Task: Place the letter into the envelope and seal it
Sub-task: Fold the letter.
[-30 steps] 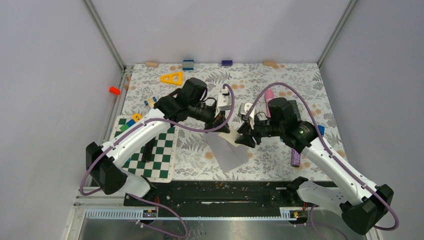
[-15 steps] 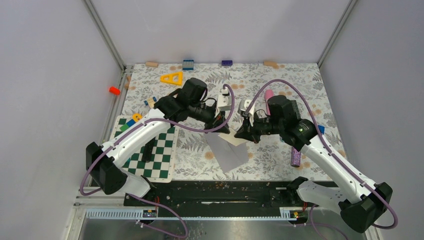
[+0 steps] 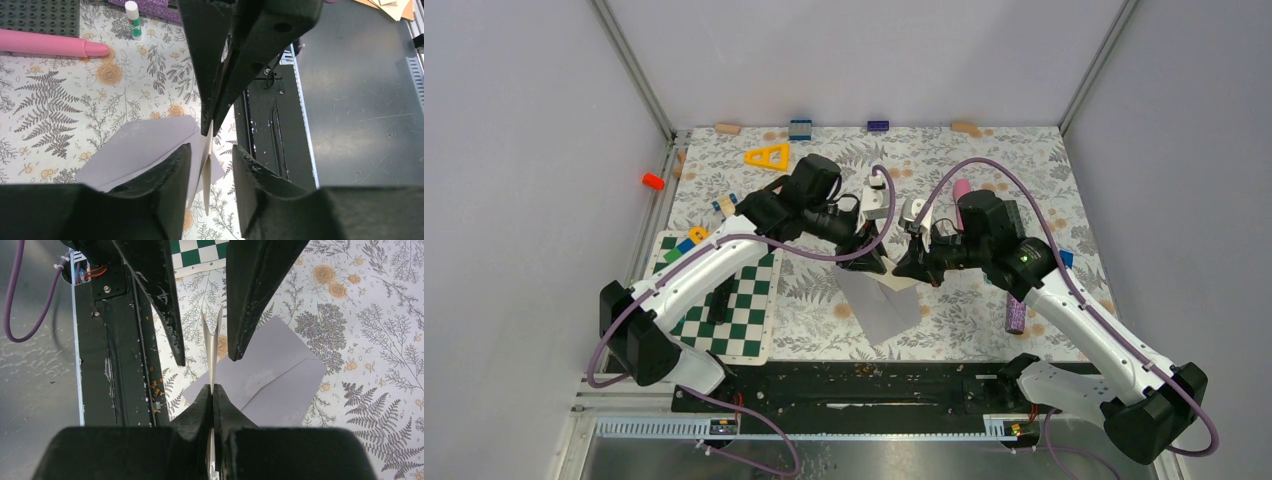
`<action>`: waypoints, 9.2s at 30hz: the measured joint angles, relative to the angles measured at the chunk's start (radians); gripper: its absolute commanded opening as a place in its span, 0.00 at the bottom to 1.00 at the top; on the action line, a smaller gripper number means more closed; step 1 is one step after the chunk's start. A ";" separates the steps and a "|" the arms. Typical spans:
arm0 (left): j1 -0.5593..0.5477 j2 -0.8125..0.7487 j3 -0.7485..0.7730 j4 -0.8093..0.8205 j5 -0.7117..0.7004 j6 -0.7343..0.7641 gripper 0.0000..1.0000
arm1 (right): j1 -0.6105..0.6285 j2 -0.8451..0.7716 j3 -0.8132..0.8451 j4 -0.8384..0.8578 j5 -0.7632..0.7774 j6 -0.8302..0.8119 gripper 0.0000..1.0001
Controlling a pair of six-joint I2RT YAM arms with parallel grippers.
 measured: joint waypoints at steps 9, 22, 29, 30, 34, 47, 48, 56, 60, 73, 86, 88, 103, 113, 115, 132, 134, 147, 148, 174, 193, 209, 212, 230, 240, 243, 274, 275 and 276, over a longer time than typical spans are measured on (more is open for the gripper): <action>-0.004 0.034 0.009 -0.002 0.002 -0.013 0.00 | -0.001 0.011 0.000 0.000 0.000 0.000 0.00; -0.007 0.056 0.037 0.001 0.020 -0.037 0.00 | -0.004 0.019 0.000 -0.001 0.001 0.000 0.00; -0.008 0.063 0.040 0.003 0.022 -0.027 0.38 | -0.004 0.019 0.000 -0.001 0.002 0.000 0.00; -0.008 0.063 0.040 0.002 0.022 -0.026 0.33 | -0.004 0.019 0.000 -0.001 0.002 0.000 0.00; -0.008 0.063 0.040 -0.003 0.018 -0.027 0.00 | -0.004 0.019 0.000 -0.001 0.003 0.000 0.00; -0.008 0.042 0.032 -0.002 -0.006 0.000 0.00 | -0.035 -0.032 0.000 0.006 0.009 0.011 0.00; -0.009 0.038 0.027 -0.002 -0.009 -0.002 0.00 | -0.041 -0.039 0.000 0.009 0.009 0.015 0.00; -0.011 0.013 0.019 0.010 -0.020 0.023 0.48 | -0.079 -0.069 0.000 0.035 0.000 0.047 0.00; -0.011 0.012 0.014 0.004 -0.032 0.019 0.00 | -0.095 -0.077 0.000 0.051 -0.002 0.061 0.00; -0.010 0.010 0.007 -0.003 -0.054 0.039 0.75 | -0.103 -0.080 -0.003 0.056 -0.027 0.069 0.00; -0.010 0.029 0.053 -0.003 -0.051 0.007 0.07 | -0.104 -0.080 -0.016 0.056 -0.078 0.068 0.00; -0.010 0.038 0.054 -0.003 -0.046 0.005 0.00 | -0.104 -0.080 -0.016 0.055 -0.079 0.068 0.00; -0.010 0.052 0.054 -0.005 -0.034 0.006 0.00 | -0.106 -0.064 -0.016 0.080 -0.077 0.105 0.40; -0.012 0.054 0.053 -0.006 -0.034 0.010 0.00 | -0.106 -0.064 -0.021 0.146 -0.072 0.156 0.00; -0.011 0.054 0.051 -0.009 -0.034 0.010 0.28 | -0.106 -0.064 -0.028 0.156 -0.072 0.157 0.00; -0.013 0.074 0.065 -0.004 -0.007 -0.016 0.08 | -0.106 -0.053 -0.039 0.154 -0.084 0.153 0.00; -0.013 0.082 0.067 -0.003 -0.007 -0.017 0.00 | -0.106 -0.048 -0.039 0.151 -0.091 0.150 0.00; -0.014 0.089 0.067 -0.003 -0.008 -0.018 0.00 | -0.106 -0.043 -0.039 0.102 -0.096 0.085 0.00; -0.014 0.089 0.067 -0.003 -0.009 -0.018 0.00 | -0.106 -0.043 -0.039 0.101 -0.096 0.081 0.00; 0.005 0.024 0.058 0.002 -0.026 -0.009 0.00 | -0.121 -0.045 -0.018 0.040 -0.113 0.023 0.29; 0.051 -0.008 0.055 0.002 -0.026 -0.007 0.00 | -0.132 -0.045 -0.011 -0.005 -0.098 0.012 0.06; 0.065 -0.026 0.055 0.003 -0.023 -0.006 0.00 | -0.138 -0.048 -0.011 -0.023 -0.094 0.017 0.65; 0.068 -0.026 0.054 0.006 -0.010 -0.011 0.00 | -0.143 -0.048 -0.012 -0.004 -0.091 0.043 0.67; 0.163 -0.080 -0.209 0.528 0.114 -0.505 0.00 | -0.194 -0.033 -0.125 0.409 -0.182 0.465 0.75; 0.211 -0.121 -0.241 0.712 0.087 -0.684 0.00 | -0.195 -0.031 -0.146 0.561 -0.135 0.605 0.77; 0.219 -0.122 -0.241 0.755 0.085 -0.730 0.00 | -0.195 -0.026 -0.146 0.609 -0.120 0.647 0.78; 0.336 -0.137 -0.356 1.286 -0.001 -1.272 0.00 | -0.198 0.194 -0.231 1.346 -0.069 1.320 0.70; 0.336 -0.134 -0.356 1.298 -0.005 -1.284 0.00 | -0.198 0.187 -0.237 1.346 -0.067 1.314 0.70; 0.336 -0.130 -0.357 1.316 -0.008 -1.298 0.00 | -0.199 0.182 -0.238 1.346 -0.067 1.309 0.71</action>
